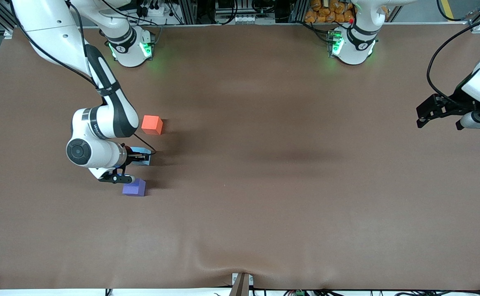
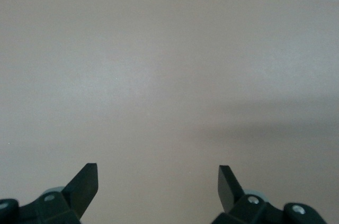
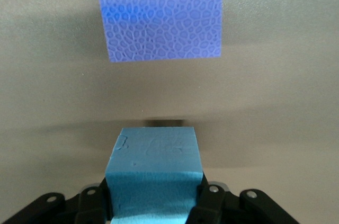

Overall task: Place blue block between orange and purple blocks
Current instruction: 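Set the cube between orange and purple cubes, open the right gripper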

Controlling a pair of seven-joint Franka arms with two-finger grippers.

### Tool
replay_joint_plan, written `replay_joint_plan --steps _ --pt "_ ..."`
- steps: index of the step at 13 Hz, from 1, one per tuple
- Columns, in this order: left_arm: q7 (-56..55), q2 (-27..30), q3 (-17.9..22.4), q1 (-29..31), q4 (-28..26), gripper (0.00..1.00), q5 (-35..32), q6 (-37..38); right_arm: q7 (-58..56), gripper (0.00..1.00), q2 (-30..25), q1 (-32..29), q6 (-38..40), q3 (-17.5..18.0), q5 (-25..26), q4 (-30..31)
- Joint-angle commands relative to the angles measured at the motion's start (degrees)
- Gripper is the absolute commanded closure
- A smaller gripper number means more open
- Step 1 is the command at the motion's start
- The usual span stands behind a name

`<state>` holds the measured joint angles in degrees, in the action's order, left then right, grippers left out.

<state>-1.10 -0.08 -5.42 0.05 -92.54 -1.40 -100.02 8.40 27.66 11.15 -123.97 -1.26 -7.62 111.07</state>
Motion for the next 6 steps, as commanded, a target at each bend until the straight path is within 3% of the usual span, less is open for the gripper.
replay_joint_plan --steps 1,2,3,5,6 --pt "1.2 0.5 -0.1 0.5 0.3 0.0 0.9 0.3 -1.3 0.78 -0.3 0.5 -1.1 0.1 -0.9 1.5" --pt "1.0 0.5 -0.1 0.4 0.3 0.0 0.9 0.3 -1.3 0.73 -0.2 0.5 -1.1 0.1 -0.9 1.5" --pt "1.4 0.5 -0.3 0.5 0.3 0.0 0.9 0.3 -1.3 0.59 -0.1 0.4 -1.1 0.1 -0.9 1.5" --pt "1.4 0.5 -0.3 0.5 0.4 0.0 0.9 1.3 -1.2 0.03 0.0 0.4 -1.1 0.2 -0.9 1.5" --pt "1.4 0.5 -0.3 0.5 0.4 0.0 0.9 1.7 -1.2 0.0 0.0 0.1 -1.1 0.2 -0.9 1.4"
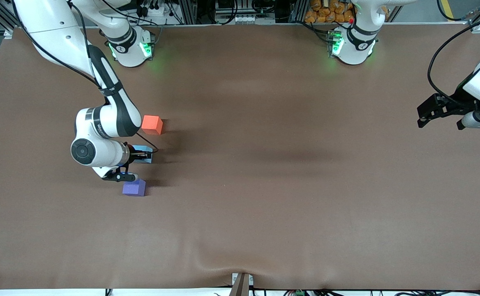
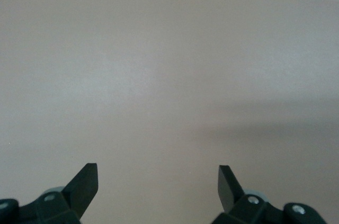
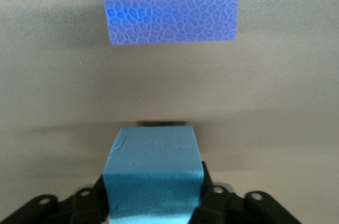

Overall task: Place blue block between orange and purple blocks
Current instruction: 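Set the cube between orange and purple cubes, open the right gripper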

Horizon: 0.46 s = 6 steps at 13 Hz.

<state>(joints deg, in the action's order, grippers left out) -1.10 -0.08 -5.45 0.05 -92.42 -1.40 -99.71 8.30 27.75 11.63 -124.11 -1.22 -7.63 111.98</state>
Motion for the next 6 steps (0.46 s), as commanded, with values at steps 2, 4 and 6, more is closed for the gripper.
replay_joint_plan --steps 2,4,6 --pt "1.4 0.5 -0.3 0.5 0.4 0.0 0.9 1.7 -1.2 0.0 -0.1 -0.6 -0.9 0.2 -0.9 0.5" --pt "1.3 0.6 -0.3 0.4 0.7 0.0 0.8 2.8 -1.2 0.0 -0.2 -0.6 -0.8 0.2 -0.9 0.5" --pt "1.2 0.5 -0.3 0.2 0.8 0.0 0.6 4.0 -1.2 0.0 -0.2 -0.6 -0.7 0.2 -0.9 0.5"
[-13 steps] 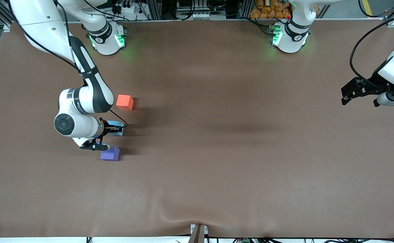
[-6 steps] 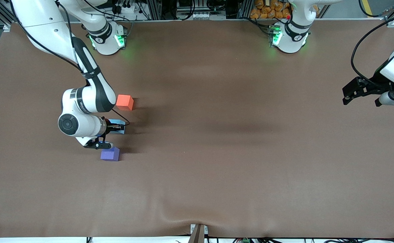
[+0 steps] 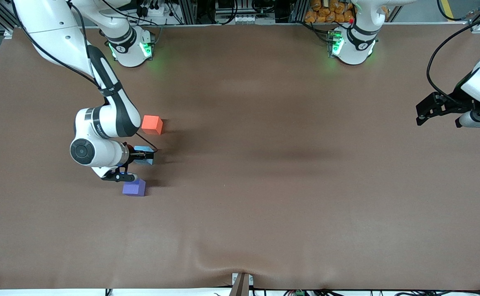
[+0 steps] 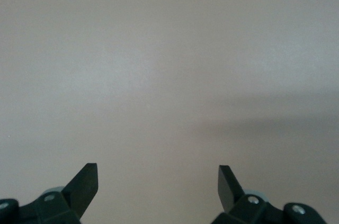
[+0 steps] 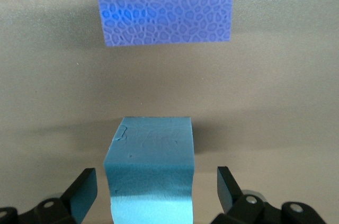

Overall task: Place blue block between orange and purple blocks
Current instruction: 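Set the cube between orange and purple cubes, open the right gripper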

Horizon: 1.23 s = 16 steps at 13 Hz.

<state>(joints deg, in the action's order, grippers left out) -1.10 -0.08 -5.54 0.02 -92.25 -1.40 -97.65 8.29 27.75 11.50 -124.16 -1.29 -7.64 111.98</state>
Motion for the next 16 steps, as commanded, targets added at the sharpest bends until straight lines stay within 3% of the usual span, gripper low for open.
replay_joint_plan --steps 1,7,10,16 --pt "1.3 0.5 -0.3 0.2 0.8 0.0 0.6 2.2 -1.2 0.0 -0.4 -0.5 -0.4 0.2 -0.9 0.4" --pt "1.0 0.1 -0.2 0.2 3.6 0.0 0.4 6.4 -1.3 0.0 -7.7 -1.2 4.4 -0.3 -0.3 -0.5" --pt "0.8 0.3 0.0 0.5 3.5 0.0 0.7 7.4 -7.5 0.0 -14.5 -6.7 6.2 -0.2 -0.2 -0.7" --pt "1.0 -0.2 0.0 0.3 3.6 0.0 0.3 7.3 -14.3 0.0 -27.8 -13.7 19.6 -0.3 0.0 -0.9"
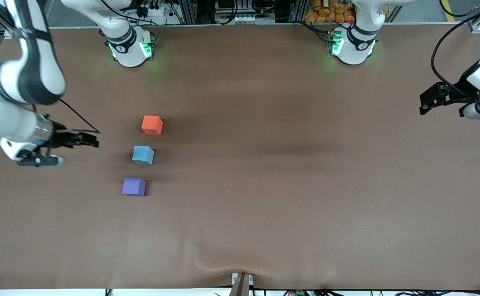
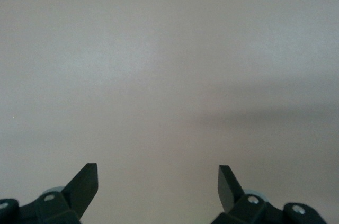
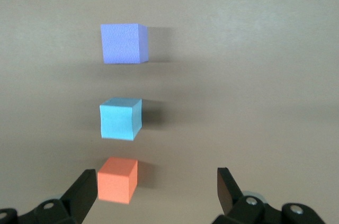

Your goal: Place blue block between orange and purple blocks

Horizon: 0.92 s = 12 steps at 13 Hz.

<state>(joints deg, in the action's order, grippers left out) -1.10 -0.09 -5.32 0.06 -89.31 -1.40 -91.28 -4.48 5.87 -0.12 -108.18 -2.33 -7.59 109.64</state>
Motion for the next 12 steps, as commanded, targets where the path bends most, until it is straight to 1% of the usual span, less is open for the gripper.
replay_joint_plan --steps 1,2,3,5,6,7,10,12 --pt "1.1 -0.2 -0.2 0.4 0.6 0.0 0.3 0.9 -1.5 0.0 -8.6 -3.1 6.2 0.7 0.3 1.3" --pt "1.3 -0.2 -0.1 0.5 0.6 0.0 0.2 0.9 -1.1 0.0 -10.9 -3.7 8.4 0.7 1.6 0.0" --pt "1.4 -0.2 0.0 0.6 0.7 0.0 0.2 0.9 -1.0 0.0 -12.0 -3.7 11.3 0.7 3.1 -2.5" --pt "1.3 -0.2 0.0 0.6 0.7 0.0 0.2 0.9 -0.3 0.0 -12.2 -4.2 18.5 0.9 4.3 -10.2" --pt "1.3 -0.2 0.0 0.6 0.8 0.0 0.2 0.9 1.4 0.0 -12.0 -4.1 21.4 1.0 5.0 -12.9" --pt "1.4 -0.2 0.0 0.6 0.7 0.0 0.2 0.9 2.8 0.0 -12.2 -4.1 23.0 1.1 6.0 -13.9" --pt "1.3 -0.2 0.1 0.6 0.8 0.0 0.2 0.9 2.5 0.0 -12.5 -3.7 23.6 0.9 8.4 -15.0" --pt "1.3 -0.2 0.1 0.6 0.8 0.0 0.1 0.9 2.1 0.0 -12.5 -4.2 23.5 0.9 8.4 -15.2"
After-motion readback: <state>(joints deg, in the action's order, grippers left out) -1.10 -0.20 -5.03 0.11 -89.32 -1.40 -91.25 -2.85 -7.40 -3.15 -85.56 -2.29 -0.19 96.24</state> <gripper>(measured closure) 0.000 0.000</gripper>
